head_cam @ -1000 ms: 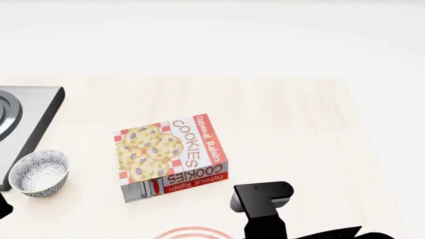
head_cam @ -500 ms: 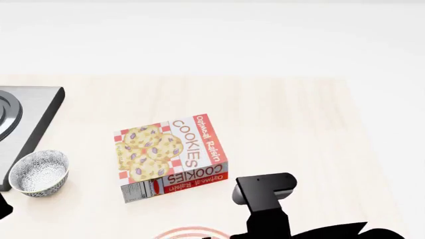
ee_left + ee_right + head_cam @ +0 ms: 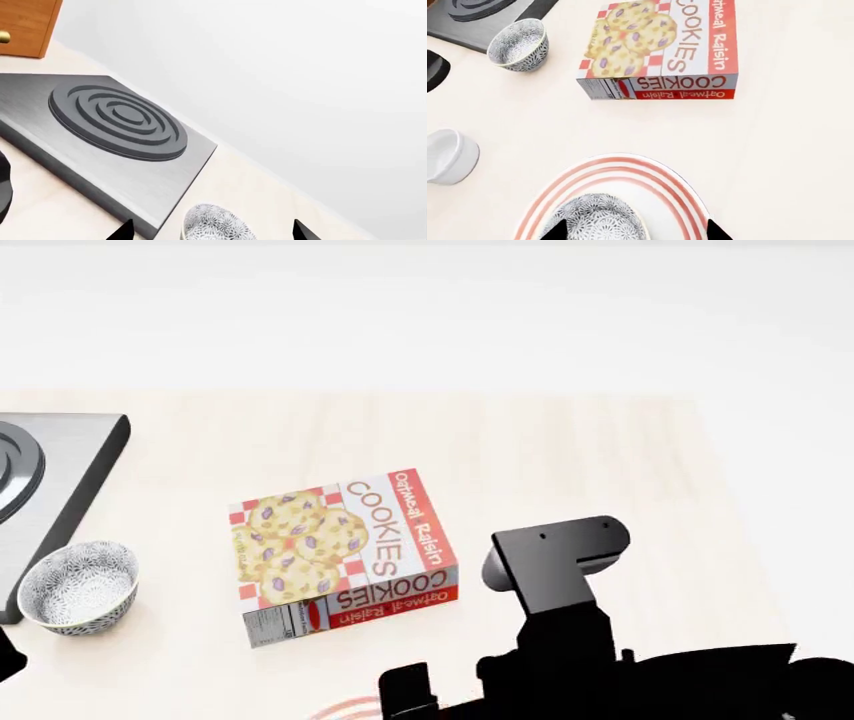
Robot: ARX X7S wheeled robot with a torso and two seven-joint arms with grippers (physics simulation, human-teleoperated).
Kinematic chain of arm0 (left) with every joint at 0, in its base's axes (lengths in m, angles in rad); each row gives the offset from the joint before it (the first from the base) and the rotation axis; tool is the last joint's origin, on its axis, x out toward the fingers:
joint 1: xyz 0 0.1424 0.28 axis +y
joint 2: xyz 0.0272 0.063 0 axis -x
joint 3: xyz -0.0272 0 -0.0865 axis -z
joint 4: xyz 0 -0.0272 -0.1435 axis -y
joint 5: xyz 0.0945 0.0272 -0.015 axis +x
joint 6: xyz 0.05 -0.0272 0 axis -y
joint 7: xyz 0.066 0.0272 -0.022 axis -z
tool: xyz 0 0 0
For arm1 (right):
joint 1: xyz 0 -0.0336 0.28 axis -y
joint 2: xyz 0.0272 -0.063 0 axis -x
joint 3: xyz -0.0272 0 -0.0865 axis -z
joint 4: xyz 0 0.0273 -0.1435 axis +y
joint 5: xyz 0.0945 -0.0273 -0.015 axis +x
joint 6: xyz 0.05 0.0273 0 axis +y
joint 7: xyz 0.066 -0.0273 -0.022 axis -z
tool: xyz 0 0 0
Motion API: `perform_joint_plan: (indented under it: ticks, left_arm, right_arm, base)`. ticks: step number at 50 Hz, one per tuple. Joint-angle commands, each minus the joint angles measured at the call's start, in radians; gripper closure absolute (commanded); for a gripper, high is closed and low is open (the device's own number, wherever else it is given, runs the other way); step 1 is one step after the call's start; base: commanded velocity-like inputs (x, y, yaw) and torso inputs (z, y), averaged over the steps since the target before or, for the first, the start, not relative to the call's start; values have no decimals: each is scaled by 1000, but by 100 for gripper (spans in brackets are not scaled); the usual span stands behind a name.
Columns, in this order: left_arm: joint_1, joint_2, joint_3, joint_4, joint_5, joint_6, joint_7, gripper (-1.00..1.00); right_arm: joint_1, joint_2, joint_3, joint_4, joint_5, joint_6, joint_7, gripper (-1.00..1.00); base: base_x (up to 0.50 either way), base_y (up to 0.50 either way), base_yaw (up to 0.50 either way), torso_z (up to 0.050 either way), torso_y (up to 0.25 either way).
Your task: Pick the akita bowl next to the plate and place it on the plate.
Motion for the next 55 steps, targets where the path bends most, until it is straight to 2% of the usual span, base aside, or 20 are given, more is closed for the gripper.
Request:
perform_joint_plan:
  ticks: [1,11,19,32,55]
  left_arm:
    - [6,-6,1,27,-10,-15,-19,-100]
    - [6,-8,2,26,-11,-12,-20,-100]
    - [6,-9,4,30,-11,-13,-24,-100]
    - [3,-8,7,11,-8,1,-14,-100]
    - [10,-13,11,33,-15,-5,-30,-100]
  right_arm:
    - [-16,44,64,-118,87,-21,71,-100]
    - [-108,104,141,-257,21,-107,33,-100]
    - [-190,121,176,-325,-10,-161,22,-100]
    - [-311,142,243,-434,-163,-293,-5,-100]
    - [-623,136,281,-466,-595,-639,-115,-100]
  base:
    - [0,0,0,0,0]
    - [0,0,0,0,0]
    - [0,0,0,0,0]
    - [0,0,0,0,0]
    - [0,0,0,0,0]
